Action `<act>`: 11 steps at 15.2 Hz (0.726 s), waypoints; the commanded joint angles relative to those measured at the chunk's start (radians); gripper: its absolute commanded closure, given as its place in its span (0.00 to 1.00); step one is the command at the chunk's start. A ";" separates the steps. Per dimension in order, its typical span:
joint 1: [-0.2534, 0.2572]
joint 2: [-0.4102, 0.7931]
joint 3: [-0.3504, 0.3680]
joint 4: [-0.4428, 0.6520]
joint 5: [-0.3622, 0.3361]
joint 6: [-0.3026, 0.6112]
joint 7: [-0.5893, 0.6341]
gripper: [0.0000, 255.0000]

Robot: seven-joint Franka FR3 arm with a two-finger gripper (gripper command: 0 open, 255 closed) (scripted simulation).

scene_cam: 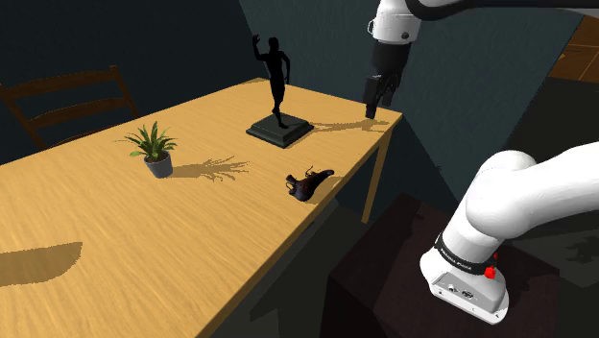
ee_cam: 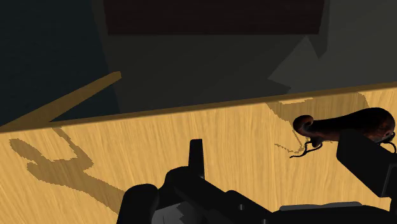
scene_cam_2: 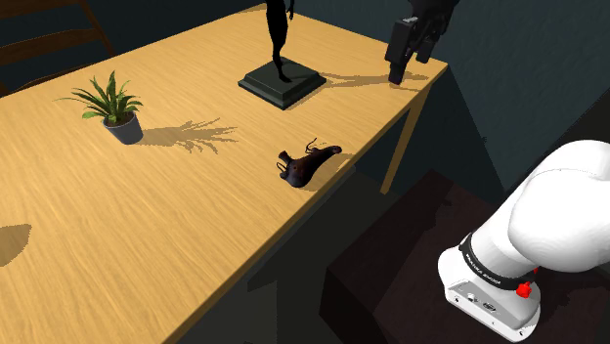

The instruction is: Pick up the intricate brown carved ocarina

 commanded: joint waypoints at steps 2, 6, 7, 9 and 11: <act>0.003 0.021 0.018 -0.002 0.015 0.017 0.028 0.00; 0.012 0.119 0.091 0.001 0.068 0.087 0.136 0.00; 0.013 0.147 0.108 0.006 0.080 0.105 0.163 0.00; 0.017 0.206 0.142 0.018 0.100 0.140 0.216 0.00; 0.019 0.269 0.175 0.036 0.118 0.175 0.268 0.00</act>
